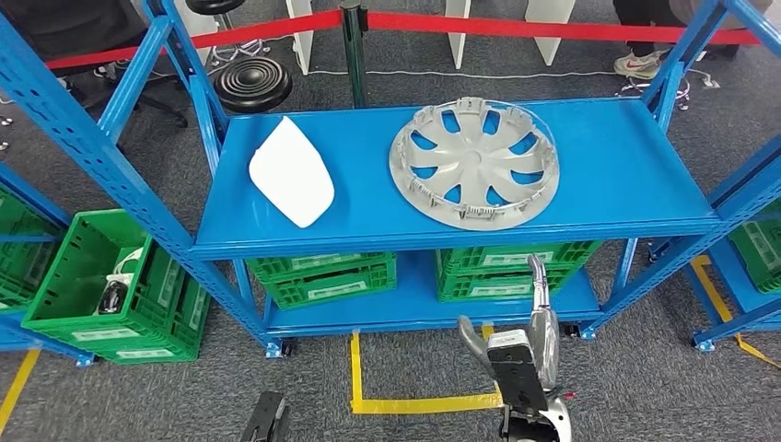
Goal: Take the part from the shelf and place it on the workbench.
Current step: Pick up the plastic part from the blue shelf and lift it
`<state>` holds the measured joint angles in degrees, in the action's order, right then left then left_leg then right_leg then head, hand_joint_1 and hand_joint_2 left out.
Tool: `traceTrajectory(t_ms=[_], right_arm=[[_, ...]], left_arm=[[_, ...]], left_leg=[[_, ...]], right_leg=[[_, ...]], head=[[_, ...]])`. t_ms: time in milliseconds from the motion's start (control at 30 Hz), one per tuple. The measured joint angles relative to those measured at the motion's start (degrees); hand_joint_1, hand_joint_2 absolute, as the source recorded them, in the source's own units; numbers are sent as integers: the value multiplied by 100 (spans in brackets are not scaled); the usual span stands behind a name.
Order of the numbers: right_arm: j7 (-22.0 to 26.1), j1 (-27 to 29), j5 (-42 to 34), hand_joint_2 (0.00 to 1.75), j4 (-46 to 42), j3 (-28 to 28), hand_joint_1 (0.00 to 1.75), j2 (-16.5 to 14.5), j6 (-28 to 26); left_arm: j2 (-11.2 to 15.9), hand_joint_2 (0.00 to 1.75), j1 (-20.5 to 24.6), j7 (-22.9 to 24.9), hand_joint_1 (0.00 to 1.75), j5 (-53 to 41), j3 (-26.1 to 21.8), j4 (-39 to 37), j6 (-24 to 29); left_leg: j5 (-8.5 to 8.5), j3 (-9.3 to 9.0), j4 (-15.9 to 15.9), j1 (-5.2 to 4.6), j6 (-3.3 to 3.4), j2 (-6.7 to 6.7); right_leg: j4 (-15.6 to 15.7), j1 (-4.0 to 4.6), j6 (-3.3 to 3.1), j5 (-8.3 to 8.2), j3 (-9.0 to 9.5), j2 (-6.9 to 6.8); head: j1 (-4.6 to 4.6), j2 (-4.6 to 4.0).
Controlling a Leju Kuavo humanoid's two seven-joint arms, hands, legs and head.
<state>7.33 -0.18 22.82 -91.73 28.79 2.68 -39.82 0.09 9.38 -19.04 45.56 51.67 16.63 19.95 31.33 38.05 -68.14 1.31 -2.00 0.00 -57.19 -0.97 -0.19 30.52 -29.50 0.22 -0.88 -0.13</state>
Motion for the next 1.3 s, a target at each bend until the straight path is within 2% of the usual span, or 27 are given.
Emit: traceTrajectory(t_ms=[33,67,100,167,233,300,367,400,433,467,533,567,600,667,767,800,867,900,933,967,1033,1067,1100,1133,1200,1233,1300], right_arm=[[-6,-3,0,175,7,1,0,-1,0],[-17,-8,1,175,10,3,0,-1,1],[-27,-13,1,175,13,5,0,-2,1],[-45,-17,3,175,20,15,0,-2,1],[-50,-19,5,175,21,30,0,-2,1],[-55,-29,4,175,25,42,0,-2,0],[-66,-23,2,175,47,51,0,-1,0],[-70,-12,2,175,64,57,0,1,0],[-73,-2,2,175,80,66,0,4,0],[-74,4,2,175,91,76,0,7,0],[-75,6,2,175,99,95,0,11,0],[-77,8,2,175,103,102,0,13,0],[-80,9,3,175,107,108,0,13,0],[-94,16,7,175,114,115,0,18,-1],[-110,6,40,175,112,119,0,19,-2],[-117,-1,52,175,112,120,0,16,-2],[-147,-6,67,175,114,122,0,15,-2],[-165,-1,73,175,116,124,0,15,-2],[-182,5,80,175,119,126,0,16,-2],[-202,8,91,175,122,129,0,16,-2],[-233,7,109,175,127,133,0,16,-2],[-248,3,113,175,130,134,0,17,-2],[-258,0,115,175,132,134,0,18,-3],[-271,2,118,175,135,135,0,20,-2],[-291,4,122,175,132,140,0,23,-2],[-296,2,124,175,129,143,0,25,-2],[-296,-20,131,175,119,146,0,26,-5]], left_arm=[[0,0,-1,7,0,-5,-1,0,1],[0,0,0,12,0,-9,-1,1,2],[0,0,2,17,0,-11,-1,1,3],[3,0,5,21,0,-12,-1,2,3],[11,0,6,20,0,-13,-1,1,8],[13,0,12,19,0,-13,-2,1,13],[4,0,13,19,0,-14,-2,1,13],[1,0,9,19,0,-14,-2,1,12],[-2,0,7,19,0,-14,-2,1,12],[-4,0,6,20,0,-14,-2,1,13],[-16,0,10,19,0,-14,-2,2,14],[-28,0,12,19,0,-14,-2,2,13],[-43,0,13,19,0,-14,-2,3,13],[-79,0,9,22,0,-14,-1,5,7],[-102,0,24,22,0,-20,0,11,3],[-101,0,37,21,0,-22,0,11,3],[-99,0,49,24,0,-26,0,11,3],[-99,0,44,28,0,-27,0,10,3],[-98,0,36,32,0,-27,0,9,3],[-97,0,29,34,0,-27,0,8,3],[-96,0,22,34,0,-28,0,7,-1],[-100,0,18,35,0,-29,1,7,-7],[-102,0,19,37,0,-30,1,6,-13],[-104,0,17,39,0,-32,2,5,-18],[-103,0,15,43,0,-39,2,3,-20],[-103,0,13,43,0,-45,2,3,-19],[-105,0,24,46,0,-62,2,4,-16]], left_leg=[[-251,-69,280,-10,13,1],[-392,-160,537,-21,34,4],[-411,-235,705,-37,62,4],[-282,-315,821,-59,134,2],[-225,-379,863,-51,208,-4],[-178,-469,887,-42,276,7],[-110,-539,889,-68,326,31],[-70,-584,889,-88,340,40],[-26,-638,889,-108,350,46],[19,-703,890,-127,356,48],[106,-823,901,-151,360,48],[138,-865,910,-153,354,42],[166,-880,921,-148,333,38],[174,-926,920,-142,269,32],[217,-946,766,-149,172,3],[301,-840,560,-141,143,-12],[549,-431,-51,-100,74,-29],[627,-210,-301,-75,37,-28],[610,-50,-413,-51,3,-24],[453,13,-340,-25,-29,-17],[-97,-91,187,30,-102,2],[-273,-147,437,39,-135,17],[-348,-191,622,33,-126,45],[-334,-196,691,17,-83,65],[-271,-199,730,-14,72,79],[-265,-212,725,-10,128,62],[-228,-273,733,-2,209,41]], right_leg=[[1,3,31,60,74,8],[-2,4,70,114,128,19],[-5,5,108,153,155,26],[-13,-3,172,177,172,31],[-107,-15,216,211,149,15],[-575,-15,258,362,-93,4],[-1333,-9,281,595,-572,2],[-1609,-4,272,643,-792,2],[-1710,8,248,585,-933,2],[-1600,29,206,401,-974,2],[-957,111,64,-137,-836,1],[-669,158,-13,-277,-765,-1],[-444,198,-93,-337,-700,-1],[-260,235,-178,-285,-629,0],[-7,178,-193,-330,-364,-11],[61,152,-186,-332,-276,-17],[113,120,-176,-297,-194,-21],[114,104,-163,-266,-168,-18],[106,85,-142,-228,-137,-11],[92,59,-111,-179,-91,-4],[47,-1,-27,-49,37,8],[13,-24,21,15,90,12],[-23,-30,69,69,105,16],[-48,-28,116,122,101,16],[-68,-20,189,201,94,-5],[-88,-28,215,248,112,-18],[-388,-40,250,410,3,-29]], head=[[-1,-1],[-2,-1],[0,-2],[20,-1],[45,0],[71,0],[95,0],[102,0],[107,0],[113,0],[120,0],[115,-1],[126,-1],[153,-1],[159,-1],[146,-1],[121,-1],[117,-1],[115,0],[111,0],[104,0],[96,-1],[83,-1],[86,-2],[97,-2],[114,-2],[134,-1]])
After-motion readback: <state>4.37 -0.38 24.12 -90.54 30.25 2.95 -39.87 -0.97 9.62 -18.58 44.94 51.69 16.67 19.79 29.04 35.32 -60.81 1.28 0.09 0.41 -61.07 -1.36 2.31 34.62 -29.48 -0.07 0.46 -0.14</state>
